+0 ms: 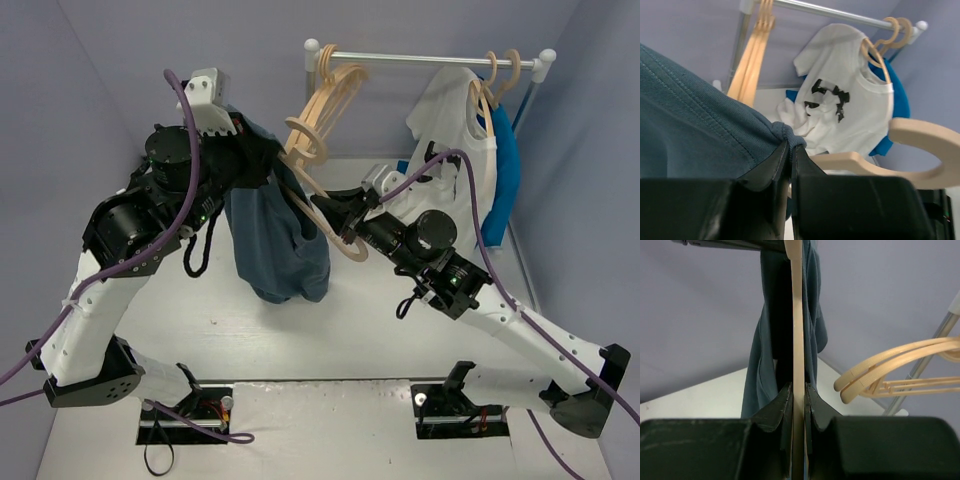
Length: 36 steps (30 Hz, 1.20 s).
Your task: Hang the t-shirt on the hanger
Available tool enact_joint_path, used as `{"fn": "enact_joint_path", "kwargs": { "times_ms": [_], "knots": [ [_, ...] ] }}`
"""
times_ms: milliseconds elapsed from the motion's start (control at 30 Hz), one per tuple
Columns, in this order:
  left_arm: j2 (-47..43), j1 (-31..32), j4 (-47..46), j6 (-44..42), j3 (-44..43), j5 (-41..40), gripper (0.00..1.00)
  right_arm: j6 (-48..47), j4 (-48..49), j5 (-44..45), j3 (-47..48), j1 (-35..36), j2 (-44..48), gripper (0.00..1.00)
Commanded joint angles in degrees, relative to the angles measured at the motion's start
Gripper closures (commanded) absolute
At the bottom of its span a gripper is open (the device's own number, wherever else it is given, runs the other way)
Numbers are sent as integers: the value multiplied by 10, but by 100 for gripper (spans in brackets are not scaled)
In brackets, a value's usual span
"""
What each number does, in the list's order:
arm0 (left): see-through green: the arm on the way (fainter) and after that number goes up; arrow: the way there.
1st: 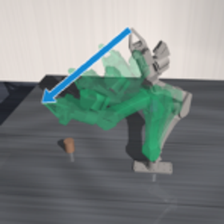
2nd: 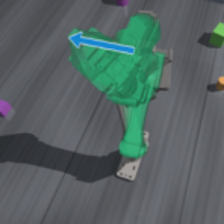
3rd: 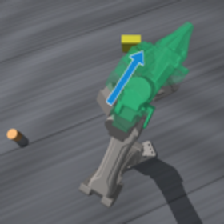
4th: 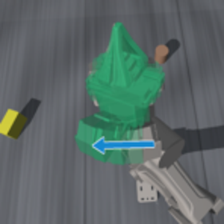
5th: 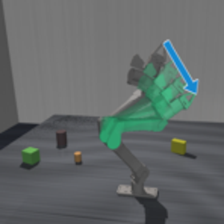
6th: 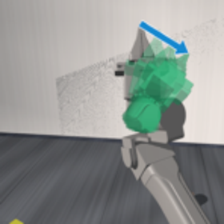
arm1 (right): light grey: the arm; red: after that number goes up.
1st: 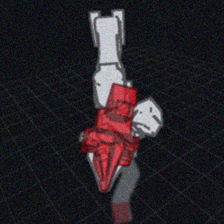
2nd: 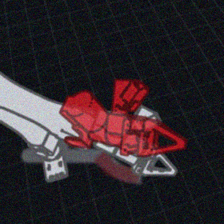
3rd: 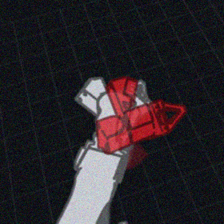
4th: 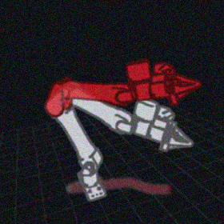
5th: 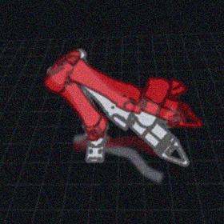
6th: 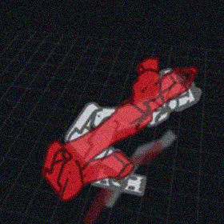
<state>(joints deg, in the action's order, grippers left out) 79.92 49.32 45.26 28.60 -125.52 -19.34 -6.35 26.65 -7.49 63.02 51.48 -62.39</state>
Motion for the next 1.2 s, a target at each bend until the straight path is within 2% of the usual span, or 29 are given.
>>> {"fn": "enact_joint_path", "kwargs": {
  "times_ms": [0,167,433,533,700,733,800,967,1067,1100,1167],
  "knots": [
    [-2,18,-80,1,-7,21,100,2,129,9,46,4,-3,100],
    [-21,18,-144,-21,35,34,100,11,146,21,24,1,-11,100],
    [-28,18,-159,-90,36,72,99,24,160,22,20,-10,-14,100],
    [-44,18,-169,-141,44,80,94,40,162,9,14,-26,-18,100],
    [-60,18,-168,-200,50,94,71,60,169,-9,2,-42,-25,100],
    [-65,18,-168,-217,50,98,64,63,172,-16,-1,-47,-27,100],
    [-69,18,-167,-230,51,101,59,63,175,-22,-2,-51,-31,100],
    [-71,16,-127,-309,43,83,56,79,180,-52,1,-64,-33,100],
    [-73,9,-72,-393,33,80,55,90,178,-94,0,-82,-28,100],
    [-73,3,-33,-460,32,84,55,103,175,-131,-1,-99,-26,100],
    [-72,-23,3,-517,28,100,55,112,159,-163,-4,-110,-25,100]
  ]
}}
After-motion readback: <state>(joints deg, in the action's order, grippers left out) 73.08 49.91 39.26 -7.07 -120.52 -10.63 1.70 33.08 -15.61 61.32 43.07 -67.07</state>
